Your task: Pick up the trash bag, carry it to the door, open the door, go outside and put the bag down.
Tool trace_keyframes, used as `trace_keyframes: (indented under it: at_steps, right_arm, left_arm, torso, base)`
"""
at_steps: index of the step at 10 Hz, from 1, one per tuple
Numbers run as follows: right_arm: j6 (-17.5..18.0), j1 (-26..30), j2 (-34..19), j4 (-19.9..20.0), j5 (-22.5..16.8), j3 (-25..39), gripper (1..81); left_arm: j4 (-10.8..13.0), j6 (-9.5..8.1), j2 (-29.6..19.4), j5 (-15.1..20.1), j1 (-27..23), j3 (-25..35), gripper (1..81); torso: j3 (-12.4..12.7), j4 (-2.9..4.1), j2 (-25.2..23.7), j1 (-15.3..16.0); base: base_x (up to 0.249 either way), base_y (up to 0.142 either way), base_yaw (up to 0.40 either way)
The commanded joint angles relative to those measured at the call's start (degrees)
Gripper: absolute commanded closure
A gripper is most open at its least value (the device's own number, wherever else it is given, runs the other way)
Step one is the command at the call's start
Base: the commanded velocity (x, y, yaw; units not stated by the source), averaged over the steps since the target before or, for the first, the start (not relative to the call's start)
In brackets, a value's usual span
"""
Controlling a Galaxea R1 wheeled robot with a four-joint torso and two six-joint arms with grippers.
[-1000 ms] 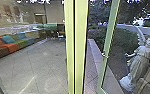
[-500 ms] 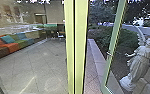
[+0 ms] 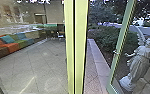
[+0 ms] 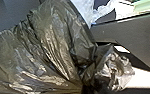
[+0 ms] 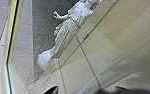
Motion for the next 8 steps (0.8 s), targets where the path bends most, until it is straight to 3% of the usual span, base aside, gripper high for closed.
trace_keyframes:
  at_steps: [1, 2, 5, 7, 8]
  right_arm:
    - [-0.1, 5.6, -3.0, 18.7, -4.5, 4.0, 1.0]
    - [0.0, 5.1, -4.2, 25.1, -7.4, 7.4, 1.0]
    - [-0.3, 2.5, -6.7, 38.4, -8.8, 15.9, 1.0]
    - [-0.3, -3.0, -6.6, 44.5, -9.2, 20.4, 1.0]
    - [0.0, -7.2, -6.6, 44.9, -8.6, 23.7, 1.0]
  left_arm:
    - [-0.7, 0.16, 0.6, 5.3, -1.7, 0.6, 81.1]
    - [-0.7, 0.16, 0.4, 5.2, -1.7, 0.6, 81.1]
    - [-0.6, 0.33, 0.1, 5.2, -1.8, 0.6, 81.1]
    - [-0.4, 0.34, 0.1, 5.1, -1.8, 0.6, 81.1]
    - [-0.3, 0.34, 0.0, 5.1, -1.8, 0.6, 81.1]
  torso:
    - [0.0, 0.00, 0.0, 0.0]
    - [0.0, 0.00, 0.0, 0.0]
    - [0.0, 0.00, 0.0, 0.0]
    - [0.0, 0.00, 0.0, 0.0]
    - [0.0, 0.00, 0.0, 0.0]
  base:
    - [0.000, 0.000, 0.000]
    - [0.000, 0.000, 0.000]
    - [0.000, 0.000, 0.000]
    - [0.000, 0.000, 0.000]
    - [0.000, 0.000, 0.000]
